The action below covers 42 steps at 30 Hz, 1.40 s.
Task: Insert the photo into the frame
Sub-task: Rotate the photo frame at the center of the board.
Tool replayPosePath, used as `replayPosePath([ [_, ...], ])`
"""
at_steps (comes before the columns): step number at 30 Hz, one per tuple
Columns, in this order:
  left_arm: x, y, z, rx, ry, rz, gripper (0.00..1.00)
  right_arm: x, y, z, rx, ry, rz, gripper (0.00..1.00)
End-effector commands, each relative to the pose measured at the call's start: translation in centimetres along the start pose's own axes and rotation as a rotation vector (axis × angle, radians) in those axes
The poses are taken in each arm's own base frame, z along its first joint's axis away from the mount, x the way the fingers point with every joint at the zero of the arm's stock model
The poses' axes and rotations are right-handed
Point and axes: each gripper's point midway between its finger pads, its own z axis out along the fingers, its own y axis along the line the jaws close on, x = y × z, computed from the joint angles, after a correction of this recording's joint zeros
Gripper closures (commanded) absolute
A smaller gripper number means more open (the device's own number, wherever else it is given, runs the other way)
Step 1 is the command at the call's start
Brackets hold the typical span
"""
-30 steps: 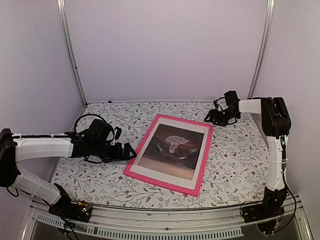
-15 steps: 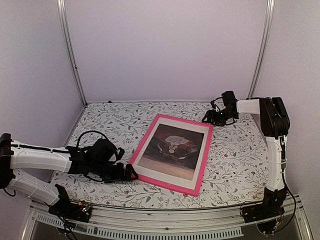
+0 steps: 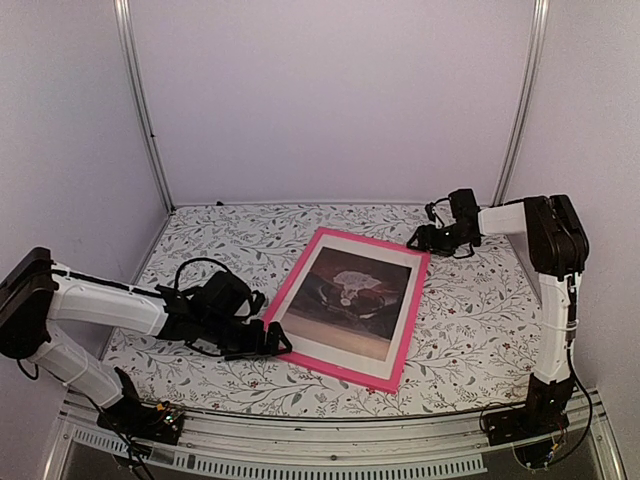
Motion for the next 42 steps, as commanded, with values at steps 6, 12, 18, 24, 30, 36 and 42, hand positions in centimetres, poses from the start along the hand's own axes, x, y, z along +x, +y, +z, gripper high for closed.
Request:
replayPosePath([
  [6,-4.6,1.2,0.0,0.049,-0.128,-0.083,0.01,8.8,-0.1,-2.3,0.039,0.139,0.140,0.28],
  [12,-9.7,3.2,-0.4,0.030,-0.206,-0.095,0.00,12.6,0.7,-5.2,0.041,0.147,0.200,0.28],
  [18,-15.0,3.9,1.6,0.012,-0.224,-0.073,0.00,18.1,2.3,-7.8,0.027,0.187,0.261,0.27],
  [24,-20.9,4.6,5.5,0.006,-0.207,-0.043,0.00,21.8,7.1,-9.3,-0.022,0.220,0.219,0.27],
  [30,-25.8,5.4,7.5,-0.050,-0.221,-0.004,0.00,25.8,12.0,-9.5,-0.049,0.278,0.158,0.27],
  [36,-32.3,7.8,6.3,-0.224,-0.331,0.036,0.00,29.3,18.2,-9.2,-0.142,0.346,0.020,0.27],
  [42,-35.6,12.0,1.5,-0.519,-0.452,0.061,0.00,28.5,19.4,-9.0,-0.098,0.322,-0.122,0.26],
])
